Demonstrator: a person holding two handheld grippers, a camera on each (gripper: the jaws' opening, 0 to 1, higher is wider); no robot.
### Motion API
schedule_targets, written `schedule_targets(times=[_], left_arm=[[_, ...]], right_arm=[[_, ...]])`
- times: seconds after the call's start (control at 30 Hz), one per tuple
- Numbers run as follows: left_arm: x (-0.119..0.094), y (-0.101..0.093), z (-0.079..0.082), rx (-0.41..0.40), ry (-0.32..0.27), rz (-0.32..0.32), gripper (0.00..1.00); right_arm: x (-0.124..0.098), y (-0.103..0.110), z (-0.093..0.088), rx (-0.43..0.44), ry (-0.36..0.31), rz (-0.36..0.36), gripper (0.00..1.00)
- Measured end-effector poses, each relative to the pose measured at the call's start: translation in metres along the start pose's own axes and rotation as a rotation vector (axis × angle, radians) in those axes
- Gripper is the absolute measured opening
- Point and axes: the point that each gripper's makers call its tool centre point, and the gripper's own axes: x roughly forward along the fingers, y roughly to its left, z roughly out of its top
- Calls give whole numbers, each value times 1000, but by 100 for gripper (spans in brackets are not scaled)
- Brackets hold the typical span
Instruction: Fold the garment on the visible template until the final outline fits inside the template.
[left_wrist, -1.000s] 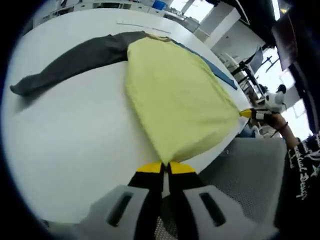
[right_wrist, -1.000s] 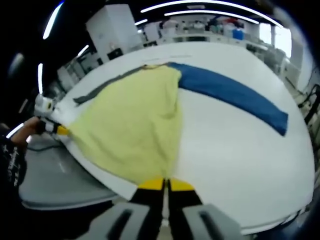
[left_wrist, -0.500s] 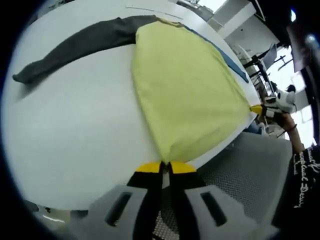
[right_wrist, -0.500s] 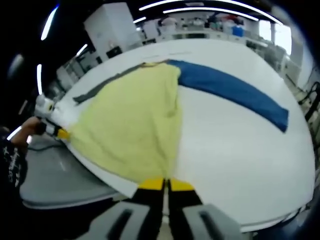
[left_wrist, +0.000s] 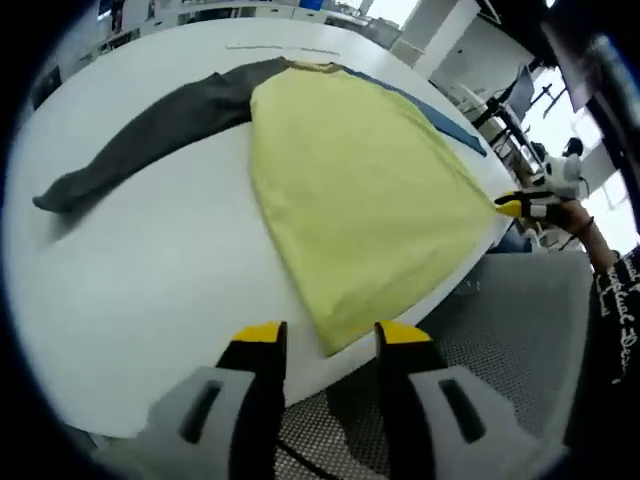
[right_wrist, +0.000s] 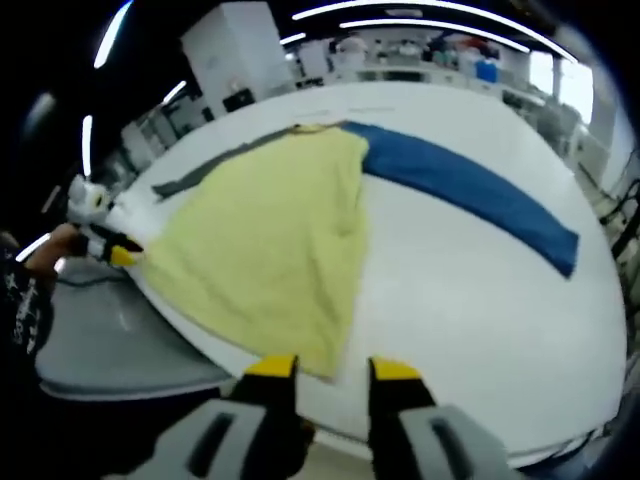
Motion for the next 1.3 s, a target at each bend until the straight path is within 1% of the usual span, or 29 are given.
schedule_targets(times=[0.03, 0.1, 0.13, 0.17, 0.2, 0.23, 0.27, 0.33, 0.43, 0.47, 0.57, 0.63, 0.73, 0.83, 0.97, 1.07, 1.17, 1.23, 1.3], left_arm=[[-1, -1, 2, 10, -12, -2, 38], [-1, -1, 10, 33, -69, 1, 44], [-2, -2, 11, 29, -74, -10, 47], [-3, -6, 15, 26, -101, -25, 51], [-4, -8, 17, 26, -110, -28, 54], [-4, -10, 21, 40, -133, -36, 56], [-4, -9, 25, 53, -151, -34, 59], [-6, -10, 31, 93, -182, -21, 64], [-5, -7, 35, 138, -219, -10, 70], [-5, -6, 35, 135, -222, -11, 73], [-6, -7, 40, 156, -261, -3, 78], [-7, -6, 45, 186, -284, 13, 82], [-7, -5, 49, 202, -302, 28, 88], [-7, -2, 51, 212, -300, 45, 92], [-9, -2, 57, 223, -331, 40, 98], [-10, -3, 62, 237, -346, 40, 99], [-11, -4, 66, 251, -360, 37, 99], [-12, -5, 69, 258, -371, 37, 99], [-14, -5, 72, 284, -384, 48, 99]], right_arm=[[-1, 2, 1, 3, -2, 11, 31], [-1, 5, 4, -3, -4, 25, 38], [-2, 5, 6, -10, -12, 25, 41], [-2, 5, 8, -18, -21, 24, 45], [-3, 6, 10, -22, -29, 26, 47], [-2, 4, 14, -24, -38, 30, 49], [-2, 4, 15, -25, -43, 33, 51], [-2, 4, 24, -31, -76, 40, 53], [-3, 4, 36, -41, -120, 52, 58], [-3, 4, 40, -52, -135, 56, 60], [-4, 0, 51, -73, -171, 53, 62], [-6, -3, 62, -84, -213, 50, 63], [-6, -9, 78, -114, -259, 47, 64], [-5, -17, 90, -158, -280, 33, 65], [-2, -23, 108, -204, -314, 29, 64], [1, -27, 121, -231, -331, 23, 63], [7, -36, 133, -241, -335, 23, 63], [10, -37, 138, -251, -335, 21, 62], [14, -40, 145, -278, -336, 19, 60]])
